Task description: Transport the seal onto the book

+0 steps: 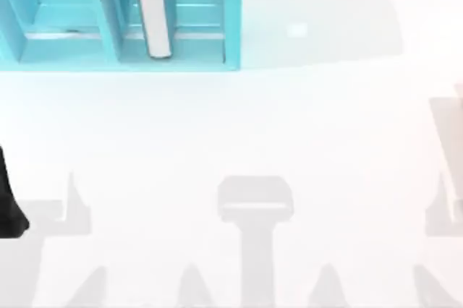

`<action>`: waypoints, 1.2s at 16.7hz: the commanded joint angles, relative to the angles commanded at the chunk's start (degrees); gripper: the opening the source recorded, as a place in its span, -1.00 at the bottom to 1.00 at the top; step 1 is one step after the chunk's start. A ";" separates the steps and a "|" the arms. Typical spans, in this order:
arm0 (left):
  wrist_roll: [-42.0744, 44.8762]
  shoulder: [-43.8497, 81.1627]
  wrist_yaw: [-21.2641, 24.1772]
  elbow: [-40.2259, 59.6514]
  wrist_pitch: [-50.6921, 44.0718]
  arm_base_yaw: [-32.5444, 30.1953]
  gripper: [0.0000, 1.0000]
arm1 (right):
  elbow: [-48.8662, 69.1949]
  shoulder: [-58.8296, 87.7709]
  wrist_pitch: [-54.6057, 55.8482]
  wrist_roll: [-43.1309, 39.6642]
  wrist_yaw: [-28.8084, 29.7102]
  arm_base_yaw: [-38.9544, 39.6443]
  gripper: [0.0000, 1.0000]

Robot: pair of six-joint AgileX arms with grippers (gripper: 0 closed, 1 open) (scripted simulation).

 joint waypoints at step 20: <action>-0.68 84.98 -15.07 31.90 48.19 -18.35 1.00 | 0.00 0.00 0.00 0.00 0.00 0.00 1.00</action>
